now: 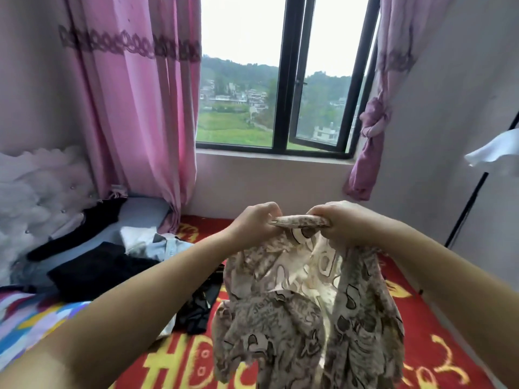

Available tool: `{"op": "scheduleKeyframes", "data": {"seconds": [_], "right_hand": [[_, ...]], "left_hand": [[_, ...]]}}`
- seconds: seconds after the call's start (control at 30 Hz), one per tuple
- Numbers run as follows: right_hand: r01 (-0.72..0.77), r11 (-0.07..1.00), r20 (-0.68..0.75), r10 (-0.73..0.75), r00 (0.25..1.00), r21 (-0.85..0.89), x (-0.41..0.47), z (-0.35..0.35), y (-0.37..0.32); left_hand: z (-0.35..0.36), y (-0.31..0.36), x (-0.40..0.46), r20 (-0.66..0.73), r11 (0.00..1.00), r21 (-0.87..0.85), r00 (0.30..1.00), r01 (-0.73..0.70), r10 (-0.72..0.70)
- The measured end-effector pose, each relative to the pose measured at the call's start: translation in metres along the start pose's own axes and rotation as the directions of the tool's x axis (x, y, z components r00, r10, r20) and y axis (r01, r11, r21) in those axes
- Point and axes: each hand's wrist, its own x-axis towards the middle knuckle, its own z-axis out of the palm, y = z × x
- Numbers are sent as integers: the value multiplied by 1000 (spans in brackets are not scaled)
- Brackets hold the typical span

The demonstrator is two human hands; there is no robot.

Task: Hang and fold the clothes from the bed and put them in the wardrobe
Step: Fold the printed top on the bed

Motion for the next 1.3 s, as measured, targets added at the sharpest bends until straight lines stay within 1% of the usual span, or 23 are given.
{"op": "scheduleKeyframes", "data": {"seconds": [0.07, 0.13, 0.17, 0.23, 0.3, 0.33, 0.4, 0.47, 0.53, 0.63, 0.7, 0.77, 0.83, 0.87, 0.93, 0.97, 1.0, 1.03, 1.07, 1.13, 1.17, 1.23, 1.3], "right_hand": [[-48, 999, -80, 49, 996, 6, -1, 4, 8], [-85, 996, -162, 89, 983, 32, -1, 10, 17], [-99, 993, -211, 110, 971, 64, -1, 12, 20], [-101, 986, -256, 132, 958, 131, -1, 15, 24], [-105, 986, -191, 129, 973, 130, -1, 15, 27], [-114, 989, -125, 126, 984, 97, -2, 16, 28], [-128, 992, 16, 128, 992, 16, -3, 18, 28], [-133, 991, 93, 134, 987, -9, -4, 17, 26], [-134, 990, 122, 128, 984, 40, -5, 14, 24], [-99, 977, 153, 70, 986, 187, -7, 11, 15], [-63, 944, 99, 32, 995, 324, -8, 14, 1], [-25, 922, 20, 19, 1000, 387, -7, 20, -11], [-15, 926, -55, 39, 998, 377, -6, 29, -16], [-24, 919, -95, 67, 993, 393, -6, 29, -14], [-30, 879, -146, 112, 983, 476, -7, 25, -4], [-27, 862, -131, 108, 985, 506, -8, 21, 3], [-22, 847, -67, 67, 995, 531, -10, 15, 8], [-18, 822, 40, -6, 999, 569, -12, 11, 14], [-27, 788, 157, -89, 984, 616, -14, 9, 18], [-57, 767, 315, -193, 929, 639, -18, 7, 26], [-64, 800, 345, -183, 921, 596, -19, 8, 31], [-81, 869, 320, -92, 943, 488, -18, 9, 37], [-140, 935, 227, 67, 972, 324, -15, 10, 41]], "left_hand": [[-10, 1, 6, 0, 988, 155, 1000, 17, -17], [-21, 1, 8, -12, 951, 309, 1000, 24, -21], [-26, 1, 9, -14, 938, 345, 1000, 31, -28], [-35, 4, 8, -21, 948, 316, 999, 40, -35], [-44, 7, 8, -73, 953, 301, 997, 27, -5], [-47, 9, 9, -106, 938, 347, 994, 18, 21], [-52, 13, 7, -157, 851, 526, 984, 11, 84], [-54, 16, 4, -159, 761, 649, 977, -4, 141], [-57, 20, 0, -146, 758, 653, 979, -11, 140], [-59, 34, -2, -113, 866, 500, 990, -17, 84], [-55, 44, -2, -20, 921, 388, 999, -33, 45], [-48, 54, -1, 150, 904, 418, 988, -91, 30], [-44, 57, 0, 277, 876, 458, 961, -150, 20], [-44, 56, 1, 298, 877, 454, 954, -156, 15], [-45, 49, 1, 274, 893, 430, 962, -135, 14], [-46, 46, 0, 251, 896, 425, 968, -126, 17], [-46, 43, -1, 225, 896, 428, 974, -118, 20], [-46, 40, -1, 195, 893, 437, 980, -106, 21], [-47, 39, -2, 159, 887, 454, 987, -88, 17], [-52, 37, -1, 74, 848, 529, 997, -42, 3], [-54, 37, -1, 34, 803, 595, 999, -26, 7], [-59, 38, 0, -5, 683, 731, 1000, -7, 15], [-62, 38, 2, -2, 578, 816, 1000, 8, -11]]}}
